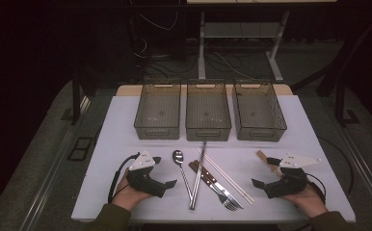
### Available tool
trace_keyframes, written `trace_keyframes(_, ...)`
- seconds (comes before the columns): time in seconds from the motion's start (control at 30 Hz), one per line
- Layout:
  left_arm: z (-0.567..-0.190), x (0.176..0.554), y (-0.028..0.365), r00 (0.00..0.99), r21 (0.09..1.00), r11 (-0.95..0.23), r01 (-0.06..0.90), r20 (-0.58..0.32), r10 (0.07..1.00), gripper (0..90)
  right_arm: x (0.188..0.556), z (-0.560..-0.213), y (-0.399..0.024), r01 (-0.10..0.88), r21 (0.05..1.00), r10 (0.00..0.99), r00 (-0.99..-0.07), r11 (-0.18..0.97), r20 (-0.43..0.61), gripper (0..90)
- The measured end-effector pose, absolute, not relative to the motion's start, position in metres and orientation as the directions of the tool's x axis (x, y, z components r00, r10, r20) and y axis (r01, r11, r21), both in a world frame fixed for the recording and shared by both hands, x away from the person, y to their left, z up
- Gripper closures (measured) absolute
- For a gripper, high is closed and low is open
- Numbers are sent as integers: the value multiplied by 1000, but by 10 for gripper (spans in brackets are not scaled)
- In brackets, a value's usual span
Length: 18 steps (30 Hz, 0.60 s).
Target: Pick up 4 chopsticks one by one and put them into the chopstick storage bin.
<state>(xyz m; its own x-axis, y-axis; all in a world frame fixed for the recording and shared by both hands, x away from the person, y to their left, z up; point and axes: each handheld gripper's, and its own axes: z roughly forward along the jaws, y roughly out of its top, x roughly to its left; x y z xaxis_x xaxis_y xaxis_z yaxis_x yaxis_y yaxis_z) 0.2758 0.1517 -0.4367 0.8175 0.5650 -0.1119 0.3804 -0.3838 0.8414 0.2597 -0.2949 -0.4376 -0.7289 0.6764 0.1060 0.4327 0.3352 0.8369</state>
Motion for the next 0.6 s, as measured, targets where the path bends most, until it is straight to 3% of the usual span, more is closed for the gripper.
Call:
trace_keyframes(0.23, -435, 276, 149, 823, 838, -379, 392, -136, 551, 68, 261, -439, -297, 448, 833, 678, -724, 324, 125, 11)
trace_keyframes(0.6, -433, 276, 130, 847, 828, -401, 392, -155, 508, 378, 261, -439, -293, 441, 834, 670, -733, 333, 120, 11)
